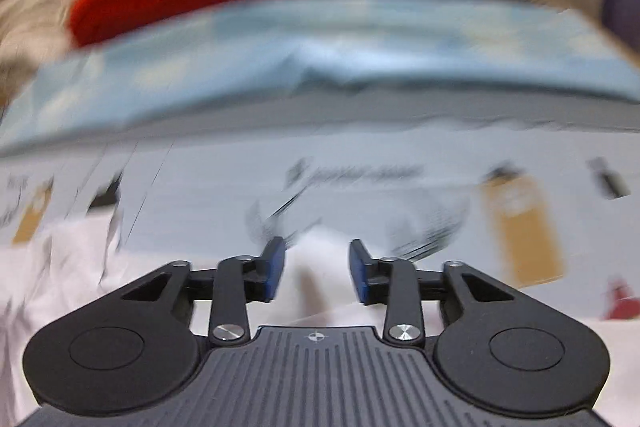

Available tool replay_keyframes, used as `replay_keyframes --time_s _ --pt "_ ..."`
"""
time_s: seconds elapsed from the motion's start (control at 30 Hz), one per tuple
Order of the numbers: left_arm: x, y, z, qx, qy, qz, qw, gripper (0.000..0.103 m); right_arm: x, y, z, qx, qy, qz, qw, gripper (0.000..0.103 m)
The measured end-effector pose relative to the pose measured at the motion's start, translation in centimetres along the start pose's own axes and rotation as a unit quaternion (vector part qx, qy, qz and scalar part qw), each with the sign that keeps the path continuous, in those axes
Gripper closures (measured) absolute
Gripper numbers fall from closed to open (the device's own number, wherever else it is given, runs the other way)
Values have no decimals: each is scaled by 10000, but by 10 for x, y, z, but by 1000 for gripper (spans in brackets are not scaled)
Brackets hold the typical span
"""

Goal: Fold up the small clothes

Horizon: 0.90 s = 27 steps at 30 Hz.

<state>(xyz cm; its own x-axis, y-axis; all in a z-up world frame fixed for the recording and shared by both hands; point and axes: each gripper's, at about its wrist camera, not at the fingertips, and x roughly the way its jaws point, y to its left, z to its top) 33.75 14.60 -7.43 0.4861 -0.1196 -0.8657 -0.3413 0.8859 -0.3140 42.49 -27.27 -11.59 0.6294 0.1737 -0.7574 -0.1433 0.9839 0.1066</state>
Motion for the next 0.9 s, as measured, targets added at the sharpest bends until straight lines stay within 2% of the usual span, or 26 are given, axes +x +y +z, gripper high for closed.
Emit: replay_keyframes --time_s 0.1,0.13,0.17,0.2,0.27,0.33,0.37,0.4,0.43,0.47,0.5,0.57,0.6,0.67,0.7,0.73,0.8,0.83,0.87,0.9 --pt "-2 2 1 -27 -9 -42 10000 68 38 27 -8 -130 475 -428 9979 64" --pt "-3 3 2 -38 -16 -65 10000 68 45 33 -10 -182 408 -716 9964 73" --pt "-4 4 3 -54 -25 -81 9999 68 50 35 -4 -167 263 -832 9960 88" --pt "-5 5 4 -73 -38 -98 9999 68 51 38 -1 -155 134 -908 9957 97" --pt "-8 7 6 -96 -61 -127 9999 68 53 39 3 130 -106 -844 9963 97" --pt "-10 9 7 -138 -64 -158 9998 68 49 35 3 216 -360 -498 9979 97" --pt "-11 11 7 -151 -66 -171 9997 68 53 37 5 90 -282 -549 9981 97" --pt "-12 13 8 -170 -70 -179 9997 68 53 38 7 30 -200 -772 9968 95" --pt "-13 15 9 -191 -80 -180 9996 68 51 44 10 59 -292 -1034 9942 88" --pt "-15 18 11 -229 -98 -178 9995 68 44 53 12 67 -543 -1181 9915 86" --pt "-17 20 12 -266 -115 -178 9994 68 34 66 14 -47 -760 -1184 9900 81" --pt "-19 23 15 -307 -145 -186 9992 68 23 102 15 -450 -1026 -720 9911 75" --pt "-20 25 15 -317 -153 -194 9992 68 21 116 15 -520 -1003 -405 9928 73" --pt "-22 28 17 -340 -147 -216 9991 68 29 146 15 -430 -579 508 9961 73" --pt "-23 31 18 -365 -148 -226 9990 68 37 158 14 -316 -340 789 9958 69" --pt "-24 33 19 -390 -158 -231 9988 68 47 169 12 -217 -78 938 9953 59" --pt "-27 38 21 -442 -193 -228 9986 68 73 186 10 -84 359 963 9947 57" --pt "-29 40 22 -475 -210 -227 9984 68 81 192 9 -52 410 921 9949 54" --pt "-30 42 23 -505 -224 -231 9982 68 88 198 10 -93 284 817 9962 59" --pt "-31 44 24 -533 -234 -236 9980 68 90 208 12 -227 142 747 9968 96"
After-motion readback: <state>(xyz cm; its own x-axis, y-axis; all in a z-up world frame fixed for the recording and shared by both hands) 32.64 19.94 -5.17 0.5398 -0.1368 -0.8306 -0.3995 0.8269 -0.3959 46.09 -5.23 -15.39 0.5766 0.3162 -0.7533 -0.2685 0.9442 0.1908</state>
